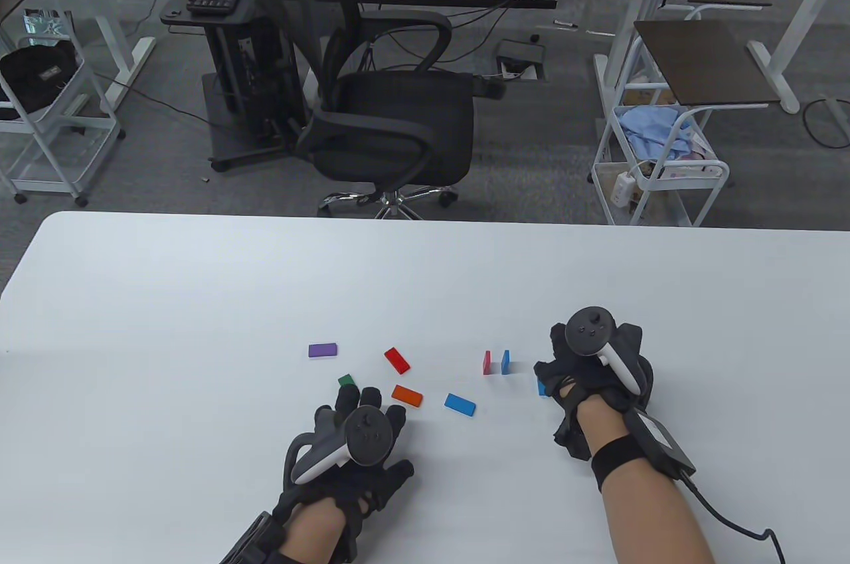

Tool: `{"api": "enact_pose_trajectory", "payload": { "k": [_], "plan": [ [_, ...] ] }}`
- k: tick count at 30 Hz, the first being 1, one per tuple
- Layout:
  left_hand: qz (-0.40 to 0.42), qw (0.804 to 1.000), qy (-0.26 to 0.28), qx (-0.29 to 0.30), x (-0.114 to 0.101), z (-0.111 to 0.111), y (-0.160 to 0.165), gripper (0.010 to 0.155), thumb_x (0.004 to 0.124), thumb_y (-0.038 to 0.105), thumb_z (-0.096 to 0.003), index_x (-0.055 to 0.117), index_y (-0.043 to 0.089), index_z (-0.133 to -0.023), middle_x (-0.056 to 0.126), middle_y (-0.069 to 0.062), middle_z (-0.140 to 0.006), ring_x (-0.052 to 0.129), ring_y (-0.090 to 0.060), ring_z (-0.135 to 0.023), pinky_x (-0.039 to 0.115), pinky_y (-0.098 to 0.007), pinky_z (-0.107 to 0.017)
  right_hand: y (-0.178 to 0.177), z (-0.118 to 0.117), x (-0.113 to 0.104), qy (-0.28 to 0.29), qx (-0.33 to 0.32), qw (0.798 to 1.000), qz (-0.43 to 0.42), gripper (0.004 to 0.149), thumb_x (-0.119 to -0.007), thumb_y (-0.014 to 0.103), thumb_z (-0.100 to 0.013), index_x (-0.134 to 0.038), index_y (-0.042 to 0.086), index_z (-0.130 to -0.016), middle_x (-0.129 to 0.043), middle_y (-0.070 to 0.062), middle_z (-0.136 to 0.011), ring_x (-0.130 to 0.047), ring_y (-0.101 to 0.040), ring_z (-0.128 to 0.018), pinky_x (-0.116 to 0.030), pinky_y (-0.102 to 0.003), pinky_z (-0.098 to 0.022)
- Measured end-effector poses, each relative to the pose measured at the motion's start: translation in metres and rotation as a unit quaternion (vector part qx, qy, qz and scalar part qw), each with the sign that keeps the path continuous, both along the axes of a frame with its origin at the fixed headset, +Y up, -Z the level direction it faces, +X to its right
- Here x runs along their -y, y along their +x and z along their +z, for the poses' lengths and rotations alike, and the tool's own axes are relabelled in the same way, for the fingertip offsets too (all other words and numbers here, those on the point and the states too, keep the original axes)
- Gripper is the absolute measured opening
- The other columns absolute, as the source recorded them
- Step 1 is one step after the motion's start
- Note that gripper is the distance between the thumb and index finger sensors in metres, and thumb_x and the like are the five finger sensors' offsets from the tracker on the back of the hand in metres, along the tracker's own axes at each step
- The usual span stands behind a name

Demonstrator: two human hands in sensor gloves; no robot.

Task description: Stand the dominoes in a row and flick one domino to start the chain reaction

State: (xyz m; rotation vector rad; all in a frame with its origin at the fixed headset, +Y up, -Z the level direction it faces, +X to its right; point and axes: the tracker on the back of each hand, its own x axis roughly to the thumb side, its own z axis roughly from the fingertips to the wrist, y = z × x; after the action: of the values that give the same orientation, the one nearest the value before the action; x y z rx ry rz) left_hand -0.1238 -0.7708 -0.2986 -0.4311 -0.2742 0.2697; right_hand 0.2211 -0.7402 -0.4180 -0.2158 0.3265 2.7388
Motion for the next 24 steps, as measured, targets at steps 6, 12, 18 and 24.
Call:
{"api": "enact_pose_trajectory", "payload": {
  "k": [6,12,18,24],
  "plan": [
    [-0.001,1.000,-0.002,0.000,0.000,0.000,0.000,0.079,0.063,0.060,-0.0476,0.022,0.030,-0.108,-0.009,-0.008,-0.111,-0.019,-0.036,-0.096,-0.001,-0.068,-0.066,-0.006,-0.002,0.013,-0.044,0.001,0.999,0.028,0.074,-0.089,0.042,-0.047,-0.045,0.019,-0.101,-0.075,-0.011,-0.094,-0.057,-0.046,-0.093,-0.026,-0.067,-0.073],
    [-0.002,1.000,0.000,-0.003,0.000,0.000,0.000,0.079,0.063,0.060,-0.0475,0.022,0.030,-0.108,-0.009,-0.008,-0.111,-0.019,-0.036,-0.096,-0.001,-0.068,-0.066,-0.018,-0.006,0.020,-0.063,-0.001,0.995,0.082,0.077,-0.090,0.046,-0.045,-0.044,0.019,-0.101,-0.074,-0.012,-0.093,-0.057,-0.046,-0.091,-0.027,-0.067,-0.073],
    [-0.005,1.000,-0.004,-0.002,0.000,0.000,0.000,0.079,0.063,0.060,-0.0476,0.022,0.030,-0.108,-0.009,-0.008,-0.111,-0.019,-0.036,-0.096,-0.001,-0.068,-0.066,-0.031,-0.008,0.022,-0.047,-0.009,0.987,0.154,0.076,-0.091,0.045,-0.045,-0.047,0.018,-0.100,-0.078,-0.011,-0.089,-0.062,-0.044,-0.089,-0.031,-0.066,-0.073],
    [-0.009,1.000,-0.006,-0.001,0.000,0.001,0.000,0.079,0.063,0.060,-0.0476,0.023,0.030,-0.108,-0.009,-0.008,-0.111,-0.019,-0.036,-0.096,-0.001,-0.068,-0.066,-0.034,-0.010,0.021,-0.060,-0.008,0.986,0.153,0.075,-0.091,0.042,-0.045,-0.047,0.016,-0.100,-0.077,-0.013,-0.090,-0.062,-0.045,-0.089,-0.033,-0.066,-0.073]
  ]
}}
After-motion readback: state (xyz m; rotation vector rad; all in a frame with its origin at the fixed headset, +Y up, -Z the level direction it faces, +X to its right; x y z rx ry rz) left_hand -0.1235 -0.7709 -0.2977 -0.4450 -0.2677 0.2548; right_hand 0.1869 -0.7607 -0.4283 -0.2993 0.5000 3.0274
